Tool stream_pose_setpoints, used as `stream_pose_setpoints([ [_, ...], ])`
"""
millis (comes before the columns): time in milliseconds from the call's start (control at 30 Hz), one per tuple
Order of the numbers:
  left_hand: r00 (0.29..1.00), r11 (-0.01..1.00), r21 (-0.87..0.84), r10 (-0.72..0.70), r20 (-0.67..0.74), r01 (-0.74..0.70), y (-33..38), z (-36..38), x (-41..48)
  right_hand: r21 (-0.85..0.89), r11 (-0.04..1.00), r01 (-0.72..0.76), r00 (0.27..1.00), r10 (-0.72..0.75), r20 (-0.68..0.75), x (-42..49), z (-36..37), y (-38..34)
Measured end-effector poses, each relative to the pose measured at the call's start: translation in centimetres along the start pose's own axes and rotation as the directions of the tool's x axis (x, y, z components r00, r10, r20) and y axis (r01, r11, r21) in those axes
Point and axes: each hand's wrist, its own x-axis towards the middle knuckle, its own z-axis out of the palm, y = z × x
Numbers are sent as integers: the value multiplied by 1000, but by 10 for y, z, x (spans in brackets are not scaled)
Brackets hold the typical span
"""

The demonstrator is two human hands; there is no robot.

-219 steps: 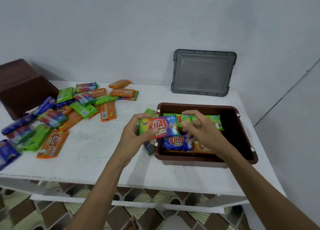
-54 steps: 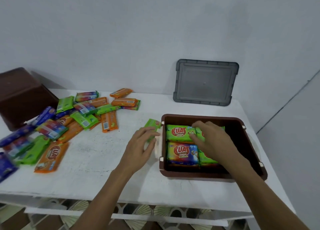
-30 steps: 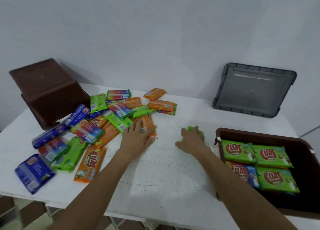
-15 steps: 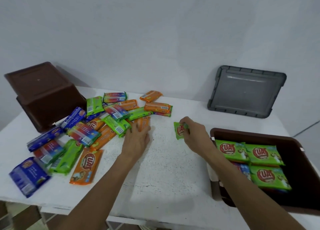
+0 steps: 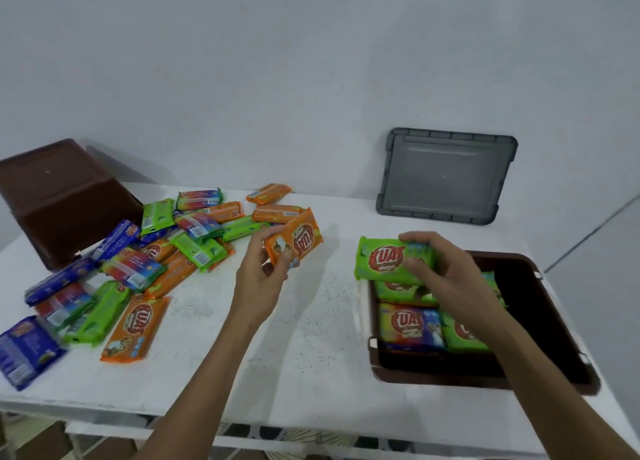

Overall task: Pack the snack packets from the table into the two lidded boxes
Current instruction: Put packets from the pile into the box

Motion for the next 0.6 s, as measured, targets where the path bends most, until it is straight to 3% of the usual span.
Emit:
stream_pose_setpoints([
  [233,990,989,-134,-42,136,60,20,54,-23,31,978,-206,963,198,184,-34,-64,32],
  [400,983,987,-124,-84,162,105,19,82,-40,113,934,-340,884,276,377,-39,-65,62],
  [500,985,985,-122,-106,137,123,20,88,-43,-1,952,-306,909,293,296,-35,-54,77],
  [600,984,986,-106,-114,135,129,20,87,-47,-292,940,-174,945,243,219,-33,-44,83],
])
